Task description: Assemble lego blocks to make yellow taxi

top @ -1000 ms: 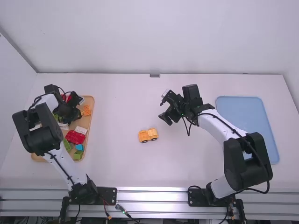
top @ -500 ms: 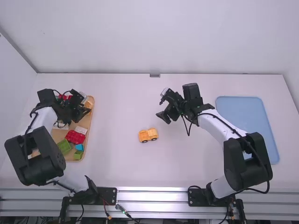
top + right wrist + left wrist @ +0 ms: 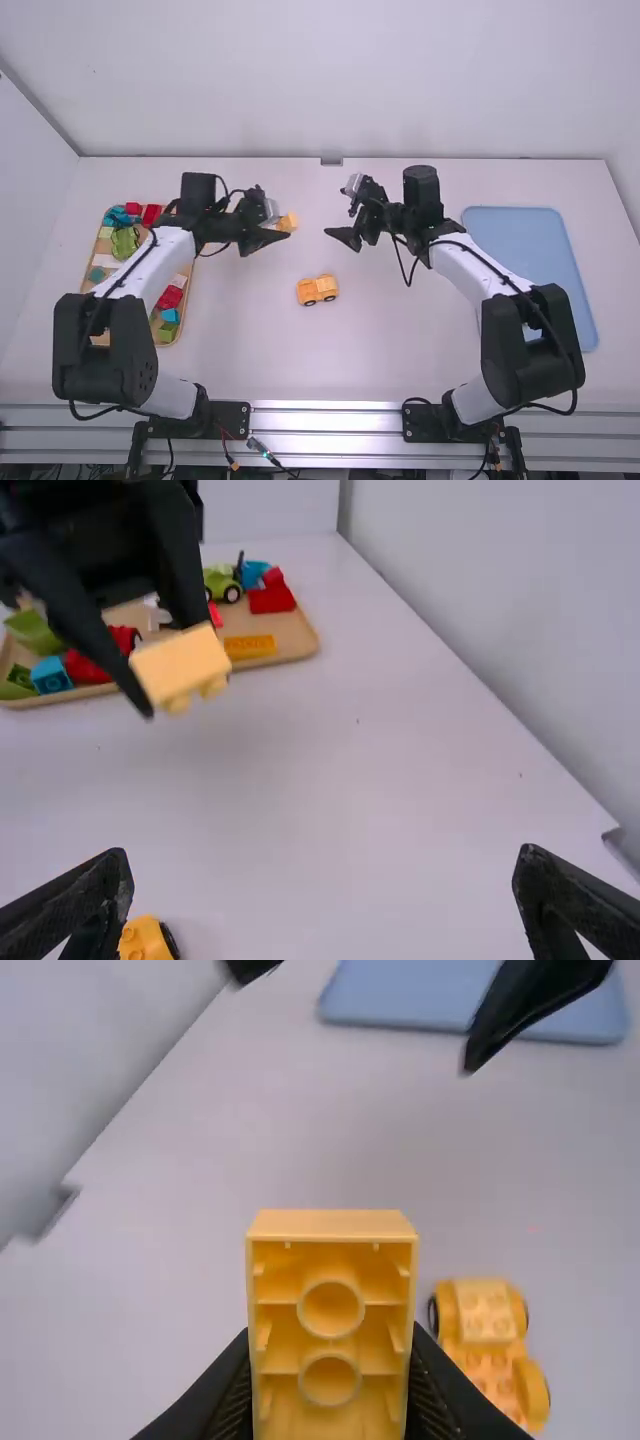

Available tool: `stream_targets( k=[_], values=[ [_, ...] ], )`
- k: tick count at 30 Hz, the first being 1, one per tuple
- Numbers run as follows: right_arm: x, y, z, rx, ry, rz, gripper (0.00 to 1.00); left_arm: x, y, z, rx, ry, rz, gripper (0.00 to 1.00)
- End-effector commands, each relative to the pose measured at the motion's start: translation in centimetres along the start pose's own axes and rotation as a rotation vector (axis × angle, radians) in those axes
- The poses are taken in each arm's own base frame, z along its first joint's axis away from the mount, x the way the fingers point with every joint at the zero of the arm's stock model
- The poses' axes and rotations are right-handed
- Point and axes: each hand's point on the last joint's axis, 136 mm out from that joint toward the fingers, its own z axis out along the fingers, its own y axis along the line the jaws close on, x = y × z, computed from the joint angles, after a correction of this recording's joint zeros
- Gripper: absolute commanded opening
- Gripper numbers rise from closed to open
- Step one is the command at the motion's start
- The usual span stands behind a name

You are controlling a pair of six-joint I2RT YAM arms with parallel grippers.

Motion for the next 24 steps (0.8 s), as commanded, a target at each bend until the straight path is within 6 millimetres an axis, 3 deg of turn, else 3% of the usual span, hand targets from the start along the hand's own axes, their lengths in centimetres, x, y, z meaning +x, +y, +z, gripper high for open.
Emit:
stream_targets(
  k=[1,5,9,12,17,24],
  values=[
    [-2.0,-0.2,-1.2,-0.034,-0.071,-0.028,0.99,-3.8,-0.7,0.9,0.034,-0.08,-0.013,0.02],
    [-2.5,-1.3,-3.3,-0.051,-0.129,0.036,0.99,-6.0,-0.7,2.4,0.032,-0.117,-0.082,0.02],
    [-3.3,0.1,-6.9,-0.229,-0.259,0.058,0.99,-8.1,-3.5,3.7,0.165,-0.197,-0.071,0.02],
    [-2.9,0.4,-7.6,-0.276,-0.289,0.06,0.99,-8.4,-4.2,4.4,0.192,-0.201,-0.076,0.02],
    [-2.3,2.1,-6.5,-0.371,-0.323,0.03,0.99,-8.3,-4.3,6.1,0.216,-0.211,-0.118,0.02],
    [-2.8,4.5,-4.1,-0.431,-0.306,0.008,0.94,-7.2,-4.3,6.4,0.224,-0.195,-0.18,0.02]
  ],
)
